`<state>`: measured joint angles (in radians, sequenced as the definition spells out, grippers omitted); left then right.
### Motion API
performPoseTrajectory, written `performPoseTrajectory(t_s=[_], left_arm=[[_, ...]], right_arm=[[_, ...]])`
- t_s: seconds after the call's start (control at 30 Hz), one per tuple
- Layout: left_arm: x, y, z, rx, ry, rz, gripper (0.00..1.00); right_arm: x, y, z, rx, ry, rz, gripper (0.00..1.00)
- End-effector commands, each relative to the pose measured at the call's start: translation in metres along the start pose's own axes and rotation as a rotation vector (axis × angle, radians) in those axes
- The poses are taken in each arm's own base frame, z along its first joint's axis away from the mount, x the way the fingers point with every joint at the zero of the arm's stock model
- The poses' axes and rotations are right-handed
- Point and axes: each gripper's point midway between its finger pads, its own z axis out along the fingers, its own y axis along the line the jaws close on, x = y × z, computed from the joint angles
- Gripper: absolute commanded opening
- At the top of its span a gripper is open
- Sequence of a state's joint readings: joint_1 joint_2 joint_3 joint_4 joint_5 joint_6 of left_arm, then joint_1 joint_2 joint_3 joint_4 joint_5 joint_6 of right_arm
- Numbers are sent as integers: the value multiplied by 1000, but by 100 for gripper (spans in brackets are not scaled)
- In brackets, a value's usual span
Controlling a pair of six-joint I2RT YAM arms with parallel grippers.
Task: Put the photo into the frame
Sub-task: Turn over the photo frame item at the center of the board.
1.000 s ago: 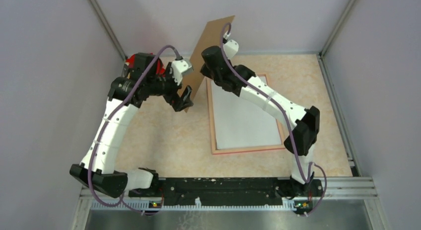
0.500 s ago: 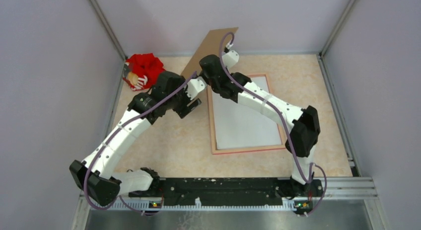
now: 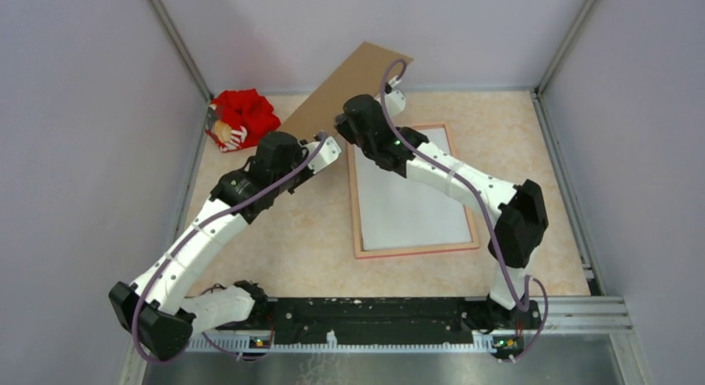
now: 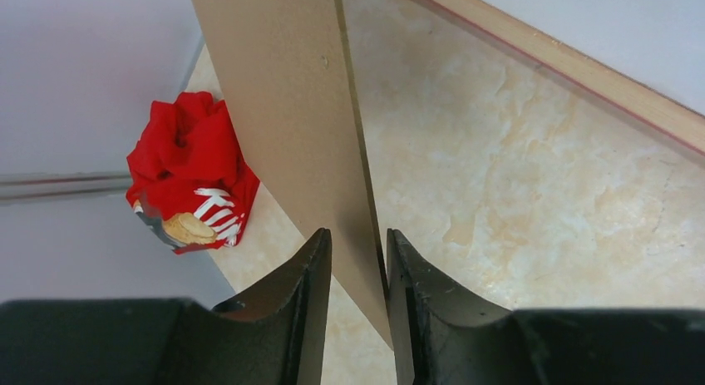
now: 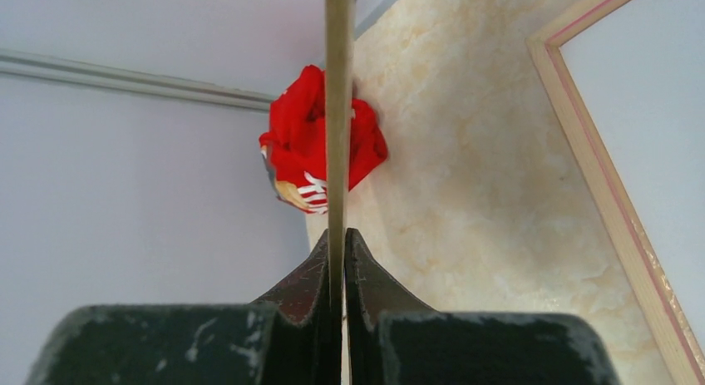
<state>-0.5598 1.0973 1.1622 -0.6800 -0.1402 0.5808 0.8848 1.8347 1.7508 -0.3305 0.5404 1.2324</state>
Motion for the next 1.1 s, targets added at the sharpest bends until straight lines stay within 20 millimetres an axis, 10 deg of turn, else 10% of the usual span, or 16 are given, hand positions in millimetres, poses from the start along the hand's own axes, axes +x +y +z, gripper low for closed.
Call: performPoseTrajectory(t_s=[0.0,0.33,0.57,0.83,1.07], left_arm=[[1,28,10,-138,32,52,37],[-8,70,1,-377,3,170,61],[-10,69,-2,-366,-9,263,0],[-31,86,-4,-375,0,212,0],[-53,107,-12,-384,-36,78,0]], right_arm=[[-24,59,-49,-198,42,115,0],[-16,51,-48,-188,89,143,0],[-13,57,-48,-228,132,175,4],[0,50,-41,-309,287,118,45],[-33,56,-68,-456,296,-58,75]])
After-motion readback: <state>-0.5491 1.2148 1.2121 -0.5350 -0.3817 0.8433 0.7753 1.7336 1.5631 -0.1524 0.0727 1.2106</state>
